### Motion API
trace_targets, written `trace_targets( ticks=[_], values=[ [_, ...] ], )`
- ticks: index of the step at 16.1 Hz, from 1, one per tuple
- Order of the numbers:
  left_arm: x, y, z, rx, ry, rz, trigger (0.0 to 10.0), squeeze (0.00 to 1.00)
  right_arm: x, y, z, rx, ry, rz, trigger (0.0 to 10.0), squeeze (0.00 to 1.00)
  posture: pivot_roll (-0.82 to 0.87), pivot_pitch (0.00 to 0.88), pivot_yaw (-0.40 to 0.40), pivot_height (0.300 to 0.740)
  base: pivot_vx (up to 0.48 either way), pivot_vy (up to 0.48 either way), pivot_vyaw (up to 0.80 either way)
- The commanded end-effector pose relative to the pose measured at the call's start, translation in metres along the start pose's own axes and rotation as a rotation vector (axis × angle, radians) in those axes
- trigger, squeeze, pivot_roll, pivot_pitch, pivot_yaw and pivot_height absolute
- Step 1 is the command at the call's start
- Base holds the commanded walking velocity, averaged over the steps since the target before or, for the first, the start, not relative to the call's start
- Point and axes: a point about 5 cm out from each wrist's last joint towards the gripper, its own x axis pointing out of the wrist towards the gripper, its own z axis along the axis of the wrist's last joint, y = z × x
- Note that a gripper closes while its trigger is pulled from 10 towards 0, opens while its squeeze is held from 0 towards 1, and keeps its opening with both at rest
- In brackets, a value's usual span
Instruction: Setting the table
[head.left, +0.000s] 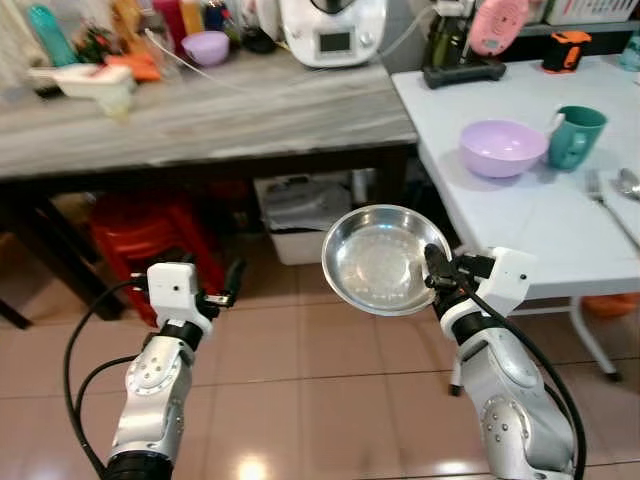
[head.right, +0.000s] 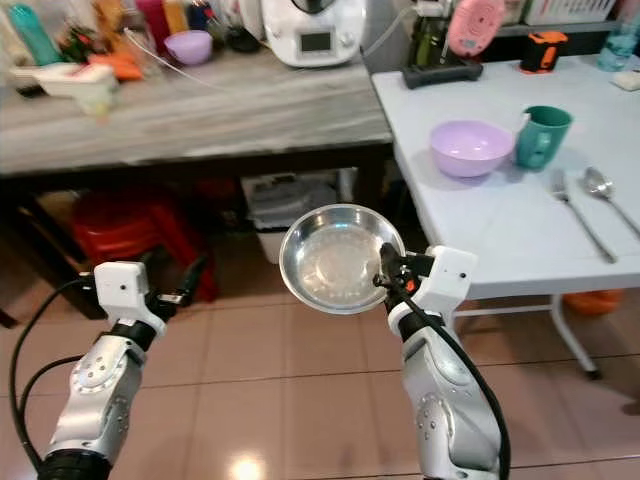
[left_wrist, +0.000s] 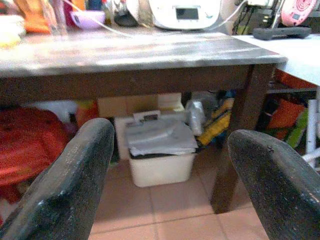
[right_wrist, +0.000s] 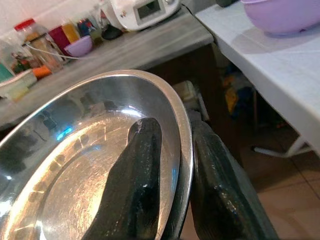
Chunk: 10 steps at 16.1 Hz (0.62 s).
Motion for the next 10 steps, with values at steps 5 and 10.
trace_targets(
  ticks=[5, 10],
  values=[
    [-0.006, 0.002, -0.008, 0.034, 0.035, -0.01, 10.0, 0.0, -0.001, -0.002, 0.008, -0.007, -0.044, -0.003, 10.0, 0.0, -0.13, 0.076, 0.08, 0.74, 0.0, 0.254, 0.0],
    [-0.011, 0.004, -0.008, 0.063, 0.026, 0.005, 10.0, 0.0, -0.004, -0.007, 0.01, -0.019, -0.048, -0.015, 10.0, 0.0, -0.13, 0.078, 0.078, 0.74, 0.0, 0.0, 0.43]
  ],
)
